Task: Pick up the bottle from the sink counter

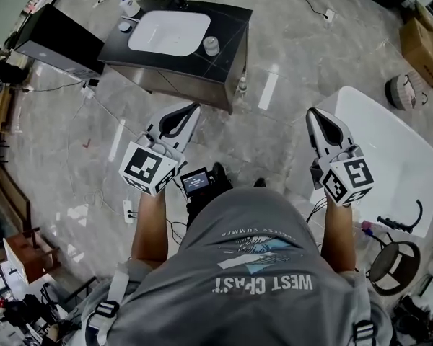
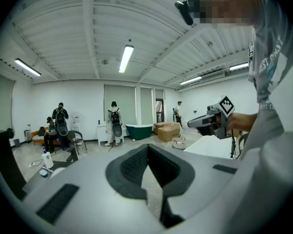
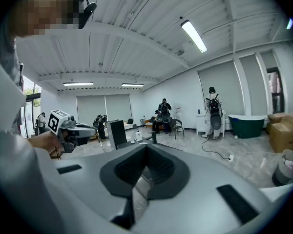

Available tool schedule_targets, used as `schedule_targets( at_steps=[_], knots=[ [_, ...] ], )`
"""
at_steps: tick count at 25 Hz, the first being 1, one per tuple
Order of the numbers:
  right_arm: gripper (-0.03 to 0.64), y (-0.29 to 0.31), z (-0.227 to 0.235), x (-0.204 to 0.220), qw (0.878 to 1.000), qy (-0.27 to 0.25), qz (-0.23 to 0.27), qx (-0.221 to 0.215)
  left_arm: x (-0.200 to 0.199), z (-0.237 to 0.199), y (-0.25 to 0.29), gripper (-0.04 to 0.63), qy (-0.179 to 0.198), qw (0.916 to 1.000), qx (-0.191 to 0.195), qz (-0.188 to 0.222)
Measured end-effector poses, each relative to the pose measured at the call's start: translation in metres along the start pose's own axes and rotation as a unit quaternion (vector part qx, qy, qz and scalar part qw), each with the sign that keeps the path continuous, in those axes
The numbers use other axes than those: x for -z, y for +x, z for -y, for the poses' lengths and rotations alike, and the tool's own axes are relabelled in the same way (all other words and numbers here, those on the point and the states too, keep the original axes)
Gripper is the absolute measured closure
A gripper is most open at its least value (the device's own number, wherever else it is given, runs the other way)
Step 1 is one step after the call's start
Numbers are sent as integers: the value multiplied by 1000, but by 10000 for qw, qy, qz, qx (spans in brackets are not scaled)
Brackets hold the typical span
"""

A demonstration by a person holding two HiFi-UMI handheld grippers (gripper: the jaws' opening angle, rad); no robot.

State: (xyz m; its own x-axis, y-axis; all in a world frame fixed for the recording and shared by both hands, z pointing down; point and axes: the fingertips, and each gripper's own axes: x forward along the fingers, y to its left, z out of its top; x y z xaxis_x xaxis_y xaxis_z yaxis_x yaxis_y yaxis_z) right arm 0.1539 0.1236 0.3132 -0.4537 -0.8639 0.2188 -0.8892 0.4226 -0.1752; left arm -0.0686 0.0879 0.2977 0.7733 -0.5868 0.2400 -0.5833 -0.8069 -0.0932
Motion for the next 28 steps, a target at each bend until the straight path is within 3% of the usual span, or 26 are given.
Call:
schedule_targets(
  at_steps=[16, 22, 28],
  knots=[
    [620, 50, -26, -16, 9970, -54, 17, 778, 21, -72, 23, 592, -10, 9959, 895, 105],
    [620, 63, -10, -17, 9973, -21, -82, 731, 24, -82, 34, 592, -129, 9968, 793, 53],
    [620, 100, 12, -25, 9995, -42, -93, 309, 26, -99, 48, 592, -234, 9989, 389, -64]
  ],
)
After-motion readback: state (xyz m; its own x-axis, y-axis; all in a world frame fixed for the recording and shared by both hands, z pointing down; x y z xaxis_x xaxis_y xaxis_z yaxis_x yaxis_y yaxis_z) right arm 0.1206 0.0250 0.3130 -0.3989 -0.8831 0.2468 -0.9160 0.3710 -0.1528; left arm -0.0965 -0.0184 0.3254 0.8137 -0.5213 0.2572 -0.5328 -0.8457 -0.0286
